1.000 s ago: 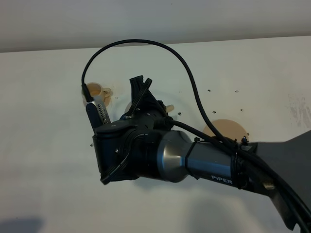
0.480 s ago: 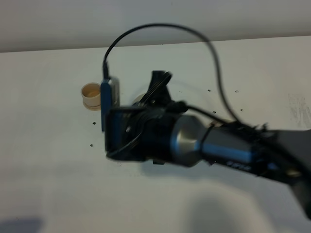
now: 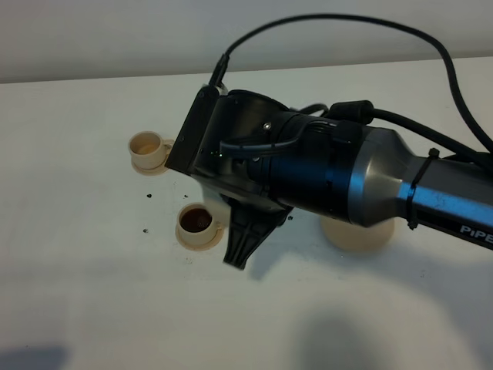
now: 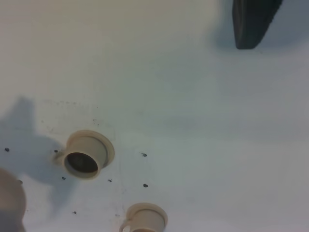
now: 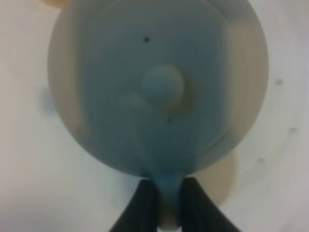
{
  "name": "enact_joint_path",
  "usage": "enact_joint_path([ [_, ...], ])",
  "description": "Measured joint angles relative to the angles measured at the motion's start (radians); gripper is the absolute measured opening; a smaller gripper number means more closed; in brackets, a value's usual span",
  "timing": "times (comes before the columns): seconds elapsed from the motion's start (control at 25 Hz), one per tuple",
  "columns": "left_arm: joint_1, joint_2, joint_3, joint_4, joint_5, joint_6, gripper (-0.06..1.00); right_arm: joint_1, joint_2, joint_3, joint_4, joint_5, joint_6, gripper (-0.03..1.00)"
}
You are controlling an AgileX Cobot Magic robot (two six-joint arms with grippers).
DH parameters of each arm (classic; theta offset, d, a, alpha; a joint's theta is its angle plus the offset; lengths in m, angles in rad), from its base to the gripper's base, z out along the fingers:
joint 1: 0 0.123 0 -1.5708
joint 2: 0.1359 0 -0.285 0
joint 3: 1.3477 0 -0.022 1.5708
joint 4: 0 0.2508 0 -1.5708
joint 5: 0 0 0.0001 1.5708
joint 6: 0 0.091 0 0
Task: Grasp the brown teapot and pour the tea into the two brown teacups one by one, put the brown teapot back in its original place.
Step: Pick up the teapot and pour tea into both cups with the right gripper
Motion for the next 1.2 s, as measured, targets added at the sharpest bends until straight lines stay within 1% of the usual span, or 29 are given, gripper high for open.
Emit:
enact_joint_path([
  [0.12,0.000,0.000,0.000,0.000,0.000,0.000,0.55,-0.001,0.001,0.000,0.093,-0.024,-0.014,0.11],
  [0.2,0.000,0.000,0.000,0.000,0.000,0.000,0.55,-0.007,0.005,0.000,0.134,-0.044,-0.022,0.11],
  [0.56,0.000,0.000,0.000,0.000,0.000,0.000,0.55,-0.056,0.089,0.003,0.211,-0.088,-0.057,0.11],
  [0.8,0.000,0.000,0.000,0.000,0.000,0.000,0.55,-0.080,0.095,0.112,0.302,-0.210,-0.082,0.11],
  [1.0,0.000,0.000,0.000,0.000,0.000,0.000,0.55,-0.093,0.101,0.196,0.332,-0.322,-0.089,0.11],
  [1.08,0.000,0.000,0.000,0.000,0.000,0.000,0.55,-0.095,0.103,0.220,0.340,-0.354,-0.089,0.11],
  [1.2,0.000,0.000,0.000,0.000,0.000,0.000,0.55,-0.097,0.103,0.233,0.341,-0.362,-0.089,0.11],
])
